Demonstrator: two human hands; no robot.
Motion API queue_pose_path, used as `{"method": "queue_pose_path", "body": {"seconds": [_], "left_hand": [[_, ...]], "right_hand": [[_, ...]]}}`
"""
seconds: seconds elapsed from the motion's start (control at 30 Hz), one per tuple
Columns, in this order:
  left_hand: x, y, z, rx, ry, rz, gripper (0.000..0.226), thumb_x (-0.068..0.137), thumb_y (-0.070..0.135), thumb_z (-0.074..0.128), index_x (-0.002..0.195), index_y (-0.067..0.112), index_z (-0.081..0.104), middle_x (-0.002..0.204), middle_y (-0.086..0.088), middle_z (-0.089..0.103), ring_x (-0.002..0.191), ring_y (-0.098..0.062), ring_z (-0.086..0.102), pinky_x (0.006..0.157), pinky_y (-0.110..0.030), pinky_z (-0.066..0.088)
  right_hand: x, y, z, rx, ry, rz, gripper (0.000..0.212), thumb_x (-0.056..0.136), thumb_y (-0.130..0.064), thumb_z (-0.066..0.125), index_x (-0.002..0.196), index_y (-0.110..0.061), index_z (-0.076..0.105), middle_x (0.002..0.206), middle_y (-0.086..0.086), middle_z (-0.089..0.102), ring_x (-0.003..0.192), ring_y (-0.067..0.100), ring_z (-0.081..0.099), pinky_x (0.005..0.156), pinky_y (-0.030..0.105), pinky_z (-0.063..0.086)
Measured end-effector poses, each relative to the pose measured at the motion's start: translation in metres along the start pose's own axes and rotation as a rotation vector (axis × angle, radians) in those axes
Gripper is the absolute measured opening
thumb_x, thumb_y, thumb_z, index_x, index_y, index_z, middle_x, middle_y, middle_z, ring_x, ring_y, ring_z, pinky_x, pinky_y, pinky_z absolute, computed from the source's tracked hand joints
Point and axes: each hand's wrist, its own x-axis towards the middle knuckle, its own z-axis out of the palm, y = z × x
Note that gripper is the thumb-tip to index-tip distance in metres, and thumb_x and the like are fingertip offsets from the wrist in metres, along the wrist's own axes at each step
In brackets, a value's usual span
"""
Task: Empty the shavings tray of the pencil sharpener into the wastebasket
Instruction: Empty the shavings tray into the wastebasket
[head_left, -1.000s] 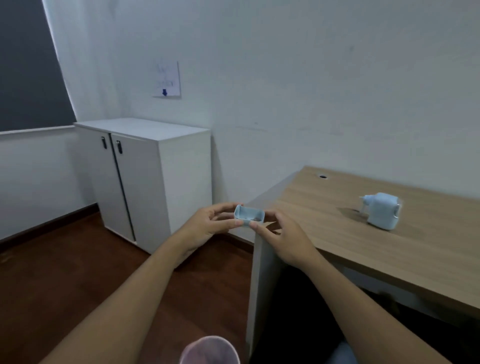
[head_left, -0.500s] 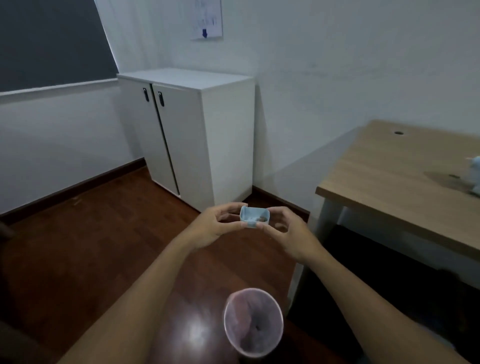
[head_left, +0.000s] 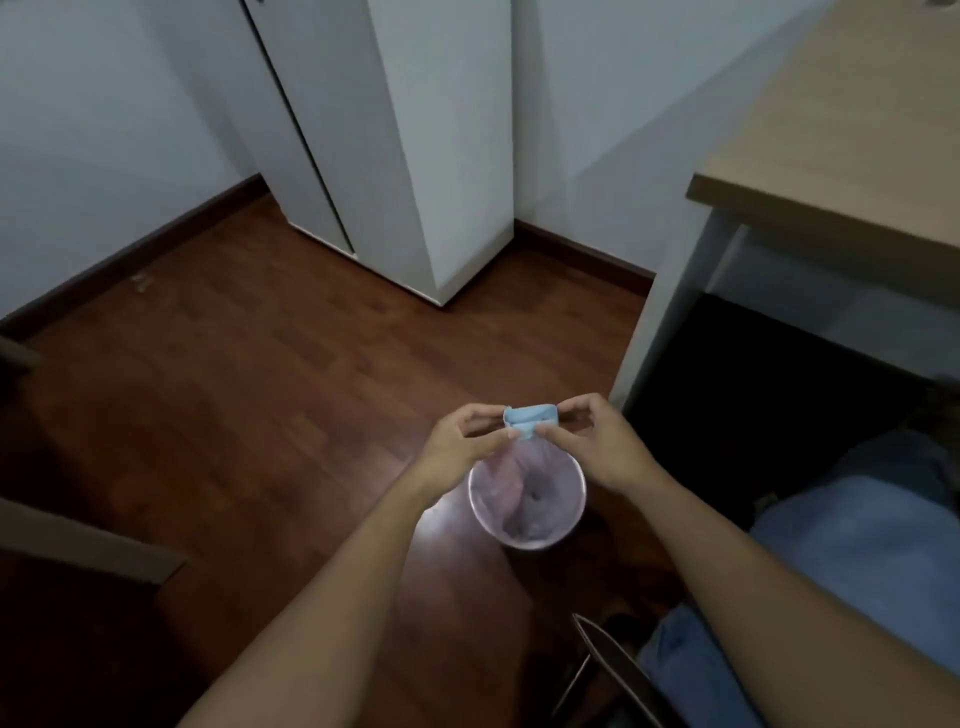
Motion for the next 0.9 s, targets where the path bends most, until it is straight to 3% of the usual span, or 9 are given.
{"method": "queue_pose_path", "body": {"seconds": [0.1, 0.23, 0.33, 0.4, 0.53, 0.63, 0.77, 0.9], "left_hand": [[-0.002, -0.029, 0.013, 0.031, 0.03, -0.096, 0.038, 0.087, 0.033, 0.093, 0.121, 0.022, 0.078, 0.118, 0.01, 0.086, 0.108, -0.005, 0.081, 0.093, -0.032, 0.063], [-0.005, -0.06, 0.025, 0.03, 0.036, -0.192, 0.023, 0.09, 0.033, 0.089, 0.109, 0.024, 0.081, 0.115, 0.009, 0.086, 0.109, -0.017, 0.079, 0.082, -0.035, 0.06], [-0.006, -0.069, 0.029, 0.035, 0.052, -0.269, 0.032, 0.093, 0.039, 0.086, 0.118, 0.019, 0.08, 0.12, 0.0, 0.086, 0.116, -0.022, 0.081, 0.081, -0.034, 0.059], [-0.003, -0.073, 0.031, 0.04, 0.055, -0.326, 0.037, 0.093, 0.045, 0.084, 0.116, 0.017, 0.079, 0.113, 0.0, 0.088, 0.109, -0.017, 0.084, 0.084, -0.038, 0.056], [0.001, -0.07, 0.035, 0.049, 0.089, -0.411, 0.051, 0.089, 0.061, 0.081, 0.115, 0.017, 0.081, 0.105, 0.0, 0.09, 0.099, -0.013, 0.085, 0.09, -0.038, 0.058], [0.005, -0.062, 0.037, 0.056, 0.113, -0.474, 0.051, 0.089, 0.065, 0.079, 0.106, 0.017, 0.084, 0.101, -0.005, 0.09, 0.09, -0.014, 0.082, 0.089, -0.037, 0.058], [0.008, -0.051, 0.041, 0.062, 0.15, -0.561, 0.062, 0.09, 0.065, 0.077, 0.108, 0.007, 0.085, 0.104, -0.012, 0.089, 0.077, -0.015, 0.078, 0.069, -0.03, 0.049], [0.008, -0.043, 0.039, 0.078, 0.144, -0.615, 0.067, 0.091, 0.07, 0.073, 0.112, 0.007, 0.083, 0.105, -0.011, 0.089, 0.102, -0.022, 0.085, 0.067, -0.031, 0.044]], "right_hand": [[-0.003, 0.032, 0.01, -0.033, -0.008, 0.067, 0.046, 0.086, -0.042, 0.092, 0.117, -0.018, 0.068, 0.107, -0.012, 0.075, 0.1, 0.007, 0.072, 0.094, 0.028, 0.058], [-0.006, 0.064, 0.023, -0.049, -0.038, 0.144, 0.035, 0.093, -0.037, 0.085, 0.115, -0.015, 0.069, 0.103, -0.002, 0.079, 0.091, 0.015, 0.078, 0.086, 0.032, 0.061], [-0.007, 0.071, 0.029, -0.055, -0.099, 0.217, 0.025, 0.106, -0.013, 0.066, 0.129, -0.002, 0.066, 0.095, 0.002, 0.076, 0.077, 0.018, 0.076, 0.07, 0.021, 0.059], [-0.008, 0.07, 0.03, -0.065, -0.143, 0.237, 0.032, 0.109, -0.002, 0.053, 0.139, 0.0, 0.062, 0.096, -0.002, 0.073, 0.082, 0.024, 0.075, 0.071, 0.018, 0.059], [-0.012, 0.069, 0.031, -0.072, -0.189, 0.23, 0.043, 0.112, 0.0, 0.045, 0.153, -0.002, 0.057, 0.114, 0.011, 0.07, 0.092, 0.029, 0.073, 0.051, 0.004, 0.048], [-0.014, 0.07, 0.031, -0.092, -0.219, 0.206, 0.047, 0.112, -0.001, 0.044, 0.157, -0.007, 0.057, 0.112, 0.009, 0.071, 0.086, 0.023, 0.073, 0.051, 0.003, 0.046], [-0.015, 0.073, 0.033, -0.1, -0.224, 0.186, 0.051, 0.108, 0.004, 0.046, 0.155, -0.009, 0.06, 0.092, -0.005, 0.071, 0.073, 0.018, 0.07, 0.053, 0.007, 0.049], [-0.016, 0.071, 0.031, -0.104, -0.231, 0.175, 0.054, 0.105, 0.004, 0.048, 0.152, -0.017, 0.064, 0.102, 0.004, 0.072, 0.081, 0.024, 0.071, 0.055, 0.011, 0.05]]}}
